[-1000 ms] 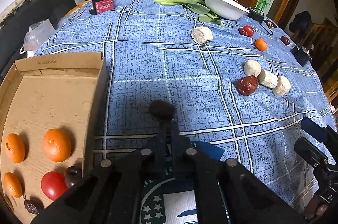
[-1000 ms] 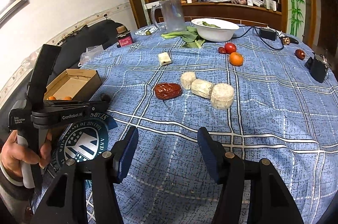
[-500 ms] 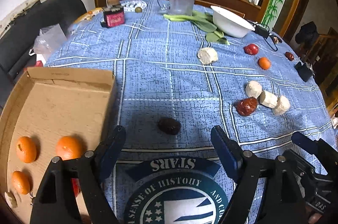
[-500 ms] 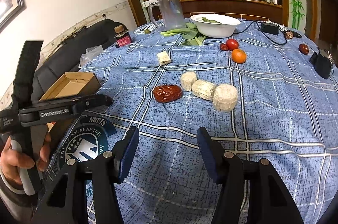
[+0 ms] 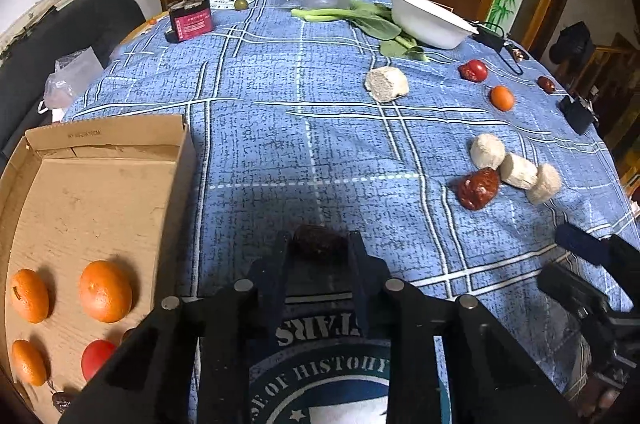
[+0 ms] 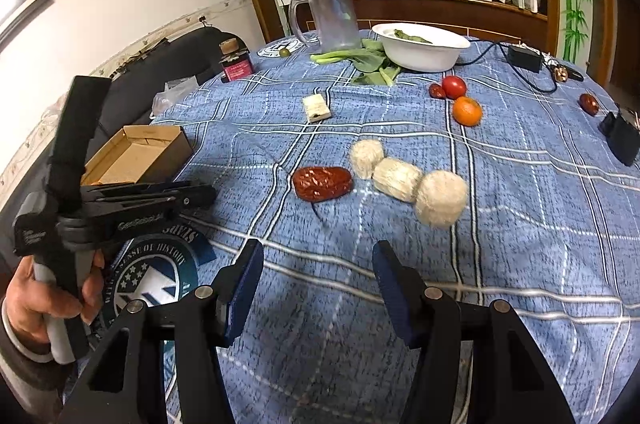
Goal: Organize fruits
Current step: 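Grasp another dark date with the left tool while the right tool grasps a red jujube, then carry the dark date and red jujube over the cardboard box with both tools, then open both tools to drop the date and jujube into the box, then move both open tools from the box toward the beige cakes on the tablecloth, then grasp a beige round cake with the right tool while the left tool grasps another cake, then carry both held beige cakes over the cardboard box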
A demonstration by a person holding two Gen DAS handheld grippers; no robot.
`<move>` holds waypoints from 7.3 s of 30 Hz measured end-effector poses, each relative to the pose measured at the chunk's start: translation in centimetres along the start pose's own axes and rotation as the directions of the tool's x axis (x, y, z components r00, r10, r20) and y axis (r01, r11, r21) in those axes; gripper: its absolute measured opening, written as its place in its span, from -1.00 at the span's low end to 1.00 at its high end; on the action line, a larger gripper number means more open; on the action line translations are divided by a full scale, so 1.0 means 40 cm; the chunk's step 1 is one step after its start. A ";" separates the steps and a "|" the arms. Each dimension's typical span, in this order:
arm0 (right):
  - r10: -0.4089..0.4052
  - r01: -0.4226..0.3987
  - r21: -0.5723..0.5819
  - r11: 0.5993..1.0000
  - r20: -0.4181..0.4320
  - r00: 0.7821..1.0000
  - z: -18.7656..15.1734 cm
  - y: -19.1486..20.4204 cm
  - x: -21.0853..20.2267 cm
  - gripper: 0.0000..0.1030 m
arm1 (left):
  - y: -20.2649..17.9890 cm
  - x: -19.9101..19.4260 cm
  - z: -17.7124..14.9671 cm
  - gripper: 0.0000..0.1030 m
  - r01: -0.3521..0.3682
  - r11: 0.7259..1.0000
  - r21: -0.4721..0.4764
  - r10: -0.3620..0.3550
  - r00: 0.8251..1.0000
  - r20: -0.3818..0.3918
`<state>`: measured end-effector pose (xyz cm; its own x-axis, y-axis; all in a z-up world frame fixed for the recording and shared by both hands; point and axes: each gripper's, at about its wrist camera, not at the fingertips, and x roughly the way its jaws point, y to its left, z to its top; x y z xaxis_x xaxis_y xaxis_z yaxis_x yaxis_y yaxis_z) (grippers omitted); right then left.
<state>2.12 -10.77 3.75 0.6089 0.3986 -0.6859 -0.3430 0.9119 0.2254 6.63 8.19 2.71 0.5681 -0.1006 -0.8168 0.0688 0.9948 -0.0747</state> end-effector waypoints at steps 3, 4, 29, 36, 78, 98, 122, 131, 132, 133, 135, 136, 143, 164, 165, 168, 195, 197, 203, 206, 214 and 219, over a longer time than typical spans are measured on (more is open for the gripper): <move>-0.002 0.002 -0.014 1.000 -0.004 1.000 0.026 0.000 0.033 0.19 | -0.003 -0.022 -0.006 -0.49 0.008 1.000 -0.005 -0.008 1.000 0.013; -0.011 0.011 -0.010 1.000 -0.009 1.000 0.036 -0.004 0.046 0.19 | -0.004 -0.032 -0.008 -0.49 0.005 1.000 -0.006 -0.005 1.000 0.017; -0.037 0.039 -0.052 0.998 0.034 0.999 0.038 0.094 -0.008 -0.05 | 0.002 -0.175 -0.073 -0.49 -0.060 0.998 -0.007 0.061 0.994 0.086; -0.001 0.006 -0.074 0.997 0.064 0.998 0.007 0.181 -0.063 -0.04 | 0.015 -0.242 -0.101 -0.49 -0.085 0.996 -0.004 0.085 0.987 0.133; 0.187 -0.206 -0.319 0.925 -0.092 0.978 -0.011 0.605 0.123 -0.03 | 0.406 -0.301 -0.190 -0.48 -0.188 0.957 -0.220 0.211 0.973 0.088; 0.240 -0.264 -0.345 0.900 -0.112 0.964 -0.038 0.643 0.149 0.36 | 0.418 -0.290 -0.196 0.41 -0.221 0.942 -0.255 0.250 0.964 0.090; 0.126 -0.117 -0.197 0.974 0.033 0.992 -0.012 0.443 -0.001 0.45 | 0.257 -0.326 -0.162 0.71 -0.217 0.950 -0.226 0.257 0.952 0.165; 0.069 -0.061 -0.135 0.989 0.053 0.996 -0.013 0.334 -0.032 0.45 | 0.137 -0.293 -0.139 0.71 -0.172 0.972 -0.160 0.199 0.965 0.169; 0.059 -0.051 -0.127 0.991 0.060 0.996 -0.015 0.318 -0.039 0.45 | 0.122 -0.287 -0.136 0.71 -0.166 0.974 -0.153 0.191 0.967 0.169; 0.053 -0.045 -0.121 0.992 0.061 0.997 -0.016 0.305 -0.043 0.45 | 0.112 -0.284 -0.133 0.71 -0.160 0.976 -0.149 0.185 0.968 0.168; 0.039 -0.032 -0.108 0.994 0.063 0.997 -0.020 0.275 -0.051 0.45 | 0.085 -0.272 -0.128 0.71 -0.144 0.980 -0.136 0.166 0.973 0.162; 0.029 -0.022 -0.100 0.995 0.064 0.998 -0.022 0.259 -0.055 0.45 | 0.075 -0.268 -0.125 0.71 -0.140 0.981 -0.131 0.161 0.974 0.159; -0.043 0.045 -0.037 0.998 0.053 0.998 -0.035 0.125 -0.073 0.45 | -0.008 -0.228 -0.103 0.71 -0.101 0.991 -0.087 0.112 0.984 0.135; -0.198 0.199 0.009 0.980 -0.047 0.979 0.039 -0.161 0.033 0.44 | -0.144 -0.107 0.016 0.71 -0.014 1.000 -0.022 0.015 0.998 0.055; -0.197 0.197 0.001 0.980 -0.054 0.979 0.043 -0.166 0.046 0.44 | -0.148 -0.100 0.024 0.71 -0.011 1.000 -0.020 0.012 0.999 0.052; -0.177 0.177 0.005 0.984 -0.075 0.981 0.059 -0.184 0.071 0.01 | -0.159 -0.082 0.042 0.71 -0.004 1.000 -0.021 0.005 0.999 0.039; -0.067 0.069 0.096 0.993 -0.027 0.997 0.046 -0.231 0.016 -0.25 | -0.289 0.134 0.174 0.39 0.067 0.996 -0.064 -0.073 0.993 -0.092; -0.064 0.066 0.092 0.994 -0.022 0.998 0.047 -0.229 0.013 -0.25 | -0.285 0.136 0.178 -0.26 0.112 0.991 -0.071 -0.119 0.987 -0.106; -0.065 0.066 0.089 0.994 -0.019 0.998 0.048 -0.229 0.010 -0.25 | -0.282 0.115 0.168 -0.49 0.132 0.989 -0.063 -0.138 0.985 -0.102; -0.072 0.073 0.080 0.994 -0.018 0.997 0.049 -0.219 0.004 -0.25 | -0.261 0.104 0.160 -0.49 0.134 0.988 -0.079 -0.141 0.985 -0.100; -0.121 0.120 0.057 0.991 0.009 0.993 0.048 -0.170 -0.052 -0.25 | -0.233 0.023 0.119 -0.49 0.093 0.994 -0.051 -0.096 0.993 -0.064; -0.135 0.134 0.052 0.990 0.014 0.991 0.017 -0.136 -0.087 -0.25 | -0.220 -0.034 0.073 -0.49 0.066 0.998 -0.024 -0.066 0.998 -0.015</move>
<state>2.34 -17.05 5.39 0.6596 0.2733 -0.7002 -0.2204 0.9609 0.1674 7.66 -0.46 6.13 0.5500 -0.1661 -0.8185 0.0867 0.9861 -0.1419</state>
